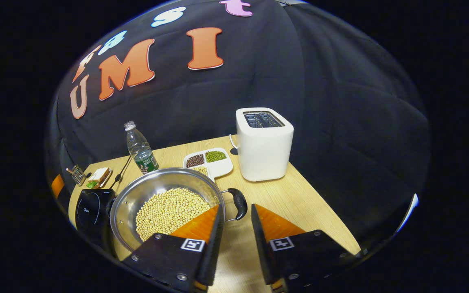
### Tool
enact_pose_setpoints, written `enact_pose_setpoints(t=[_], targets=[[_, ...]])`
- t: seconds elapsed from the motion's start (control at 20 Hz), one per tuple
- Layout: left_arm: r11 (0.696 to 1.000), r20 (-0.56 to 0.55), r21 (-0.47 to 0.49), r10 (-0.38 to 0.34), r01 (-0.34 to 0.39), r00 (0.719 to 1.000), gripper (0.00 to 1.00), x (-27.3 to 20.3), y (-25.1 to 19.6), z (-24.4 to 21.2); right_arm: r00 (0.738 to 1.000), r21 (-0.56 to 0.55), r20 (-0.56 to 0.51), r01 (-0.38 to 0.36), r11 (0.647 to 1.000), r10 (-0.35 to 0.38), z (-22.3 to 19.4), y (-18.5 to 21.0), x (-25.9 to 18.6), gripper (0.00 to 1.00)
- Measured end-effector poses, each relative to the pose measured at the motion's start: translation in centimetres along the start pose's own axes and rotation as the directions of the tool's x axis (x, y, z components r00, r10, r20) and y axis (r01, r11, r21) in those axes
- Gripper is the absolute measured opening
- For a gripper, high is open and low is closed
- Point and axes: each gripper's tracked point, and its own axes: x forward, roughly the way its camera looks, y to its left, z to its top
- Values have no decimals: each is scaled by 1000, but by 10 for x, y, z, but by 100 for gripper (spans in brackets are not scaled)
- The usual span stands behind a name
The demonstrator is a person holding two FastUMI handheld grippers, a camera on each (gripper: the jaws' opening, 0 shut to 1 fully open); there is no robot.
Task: First push the handle of the pot to place it horizontally, then grasp the pot with both hands and set it on the induction cooktop.
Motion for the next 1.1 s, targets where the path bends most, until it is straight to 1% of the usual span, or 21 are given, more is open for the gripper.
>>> enact_pose_setpoints(t=[0.05,0.1,0.15,0.2,0.25,0.3,0.4,0.45,0.6,0.8,0.85,0.95,1.05,1.1], targets=[[1000,4,5,-13,13,1000,99,8,-8,-8,1000,-12,12,-4,1000,4,2,1,2,51],[1000,7,14,-26,26,1000,99,16,-14,-14,1000,-22,23,-7,1000,7,4,3,5,64],[999,1,17,-38,38,999,98,23,-21,-22,999,-29,32,-11,1000,12,6,5,9,69],[999,-14,11,-49,49,999,99,29,-28,-30,999,-38,39,-15,999,17,7,6,12,77],[998,-34,1,-60,60,998,99,37,-35,-37,999,-48,39,-18,999,20,6,7,16,80],[998,-60,-6,-69,68,996,99,43,-40,-47,999,-61,33,-14,998,16,4,5,22,87],[997,-102,-12,-72,71,992,99,58,-48,-64,1000,-89,13,-3,996,4,-4,4,35,93],[998,-124,-8,-68,67,990,98,66,-49,-72,1000,-101,-1,-2,995,2,-8,5,41,94],[998,-193,7,-61,63,979,99,82,-52,-96,1000,-113,-31,-2,994,-2,-17,5,60,94],[999,-257,25,-40,48,966,98,99,-50,-119,998,-94,-65,-7,996,1,-26,7,82,94],[998,-271,22,-48,56,961,99,102,-54,-124,997,-90,-80,-14,996,7,-31,9,87,94],[998,-282,29,-43,53,959,99,109,-54,-128,993,-76,-115,-26,997,17,-40,10,96,94],[999,-299,6,-46,50,953,97,116,-54,-135,990,-54,-137,-30,998,22,-46,12,103,90],[999,-314,-10,-47,46,948,98,119,-54,-138,989,-36,-144,-43,998,37,-47,16,104,83]])
